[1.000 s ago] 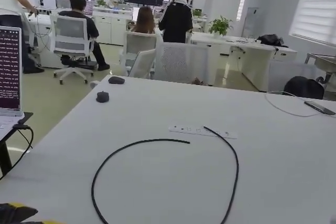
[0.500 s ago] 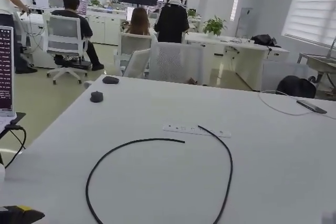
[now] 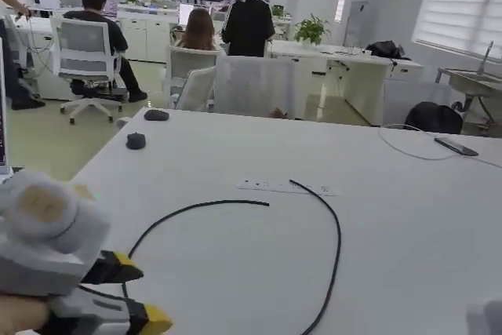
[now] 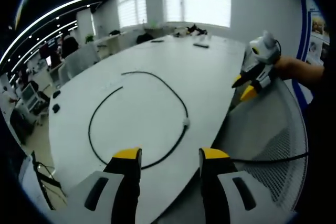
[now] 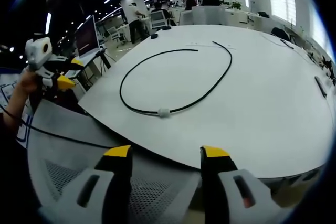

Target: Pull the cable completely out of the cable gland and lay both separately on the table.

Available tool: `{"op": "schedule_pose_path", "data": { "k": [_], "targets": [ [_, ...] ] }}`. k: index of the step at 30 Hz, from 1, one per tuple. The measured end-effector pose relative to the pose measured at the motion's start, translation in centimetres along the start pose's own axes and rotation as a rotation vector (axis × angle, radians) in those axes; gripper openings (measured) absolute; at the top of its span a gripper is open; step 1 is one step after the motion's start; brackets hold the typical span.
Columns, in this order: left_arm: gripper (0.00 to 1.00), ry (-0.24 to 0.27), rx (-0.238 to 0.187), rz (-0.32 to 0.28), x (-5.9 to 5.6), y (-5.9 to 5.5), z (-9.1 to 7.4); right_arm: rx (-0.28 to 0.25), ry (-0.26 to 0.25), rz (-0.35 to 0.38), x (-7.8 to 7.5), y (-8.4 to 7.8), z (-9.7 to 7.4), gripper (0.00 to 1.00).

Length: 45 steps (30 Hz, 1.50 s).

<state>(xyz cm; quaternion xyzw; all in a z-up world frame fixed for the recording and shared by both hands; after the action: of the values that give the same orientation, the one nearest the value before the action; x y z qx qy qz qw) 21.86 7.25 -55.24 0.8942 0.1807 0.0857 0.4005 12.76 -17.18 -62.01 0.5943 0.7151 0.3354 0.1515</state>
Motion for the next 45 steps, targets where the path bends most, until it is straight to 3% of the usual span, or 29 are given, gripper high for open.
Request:
{"op": "schedule_pose_path", "data": {
  "k": [5,8,9,13,15,18,23,26,30,36,42,45],
  "targets": [
    [0.43,-0.078,0.026,0.069,-1.3,1.9,3.8,0.009,0.008,-0.013,0.4,-0.1,0.4,0.53],
    [0.42,-0.109,0.047,0.09,-1.7,2.3,5.7,0.018,0.0,-0.03,0.5,-0.2,0.6,0.53],
    [0.42,-0.128,0.072,0.109,-1.9,2.4,7.0,0.029,-0.008,-0.049,0.5,-0.3,0.7,0.53],
    [0.42,-0.166,0.124,0.185,-2.6,2.7,9.4,0.042,-0.022,-0.086,0.7,-0.5,1.0,0.51],
    [0.41,-0.192,0.118,0.17,-2.9,3.1,10.6,0.049,-0.036,-0.105,0.5,-0.6,1.1,0.51],
    [0.41,-0.218,0.144,0.177,-3.1,3.1,12.5,0.049,-0.041,-0.109,0.4,-0.6,1.1,0.51],
    [0.39,-0.25,0.205,0.2,-3.2,2.2,16.2,0.041,-0.043,-0.078,0.0,-0.7,1.3,0.51],
    [0.37,-0.236,0.262,0.157,-2.6,0.7,18.7,0.037,-0.042,-0.061,0.0,-0.7,1.3,0.51],
    [0.36,-0.224,0.285,0.121,-2.0,-0.7,20.9,0.031,-0.029,-0.053,0.0,-0.6,1.1,0.52],
    [0.35,-0.214,0.314,0.117,-1.8,-1.7,22.8,0.001,-0.021,-0.031,-0.3,-0.1,0.1,0.5],
    [0.32,-0.217,0.329,0.125,-2.4,-2.7,23.5,-0.016,-0.023,-0.009,-0.4,0.2,-0.5,0.5],
    [0.19,-0.199,0.325,0.161,-2.2,-3.1,23.6,-0.016,-0.024,-0.009,-0.4,0.2,-0.5,0.5]
  ]
}}
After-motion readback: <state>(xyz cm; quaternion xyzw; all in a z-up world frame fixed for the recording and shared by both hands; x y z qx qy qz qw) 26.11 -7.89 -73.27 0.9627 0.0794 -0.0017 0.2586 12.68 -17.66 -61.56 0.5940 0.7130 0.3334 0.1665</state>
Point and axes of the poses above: the centre of the closed fingertips' face, and the gripper's own axes: z roughly forward along the fingers, x roughly to its left, y roughly out of its top, the point moved 3 cm from there along -z, roughly backward along the fingers, and after that the axes turned 5 degrees about -y, right-handed, at the moved point
